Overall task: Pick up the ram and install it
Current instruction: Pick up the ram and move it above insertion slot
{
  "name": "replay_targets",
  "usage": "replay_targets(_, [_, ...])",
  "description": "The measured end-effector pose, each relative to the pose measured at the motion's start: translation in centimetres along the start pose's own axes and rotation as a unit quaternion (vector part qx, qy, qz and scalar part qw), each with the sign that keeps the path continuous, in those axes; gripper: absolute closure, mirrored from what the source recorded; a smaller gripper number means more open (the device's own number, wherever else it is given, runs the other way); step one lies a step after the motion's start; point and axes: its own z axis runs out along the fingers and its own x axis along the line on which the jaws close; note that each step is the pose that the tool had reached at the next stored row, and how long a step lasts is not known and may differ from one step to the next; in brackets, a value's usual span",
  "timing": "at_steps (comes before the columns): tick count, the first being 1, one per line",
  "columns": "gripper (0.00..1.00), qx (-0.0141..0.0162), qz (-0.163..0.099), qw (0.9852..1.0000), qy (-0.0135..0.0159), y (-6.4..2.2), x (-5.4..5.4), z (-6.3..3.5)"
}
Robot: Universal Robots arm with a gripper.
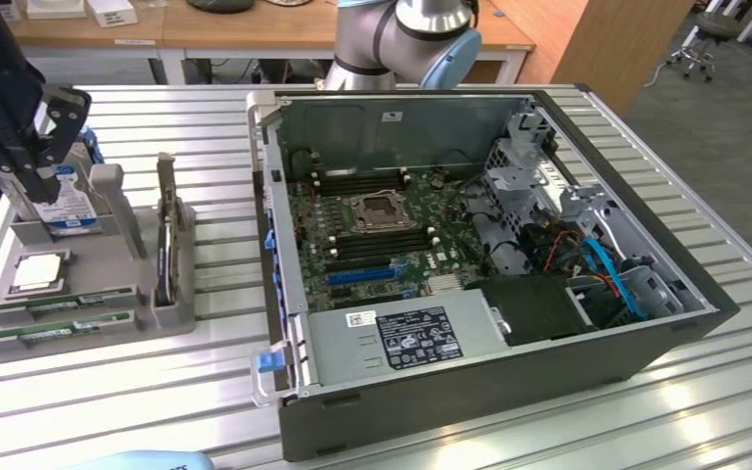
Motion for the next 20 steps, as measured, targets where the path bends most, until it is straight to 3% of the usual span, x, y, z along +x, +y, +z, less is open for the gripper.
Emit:
replay_targets(7, [0.9,-0.0013,-0.028,0.9996,0.001,0.0,0.0,0.01])
replay_targets(12, [0.9,-0.0027,-0.057,0.9984,0.002,-0.01,0.0,0.02])
replay_targets(16, [0.9,-0.0042,-0.089,0.996,0.0031,0.0,0.0,0.03])
replay_targets(20, [0.9,-0.0058,-0.122,0.9925,0.0042,0.0,0.0,0.04])
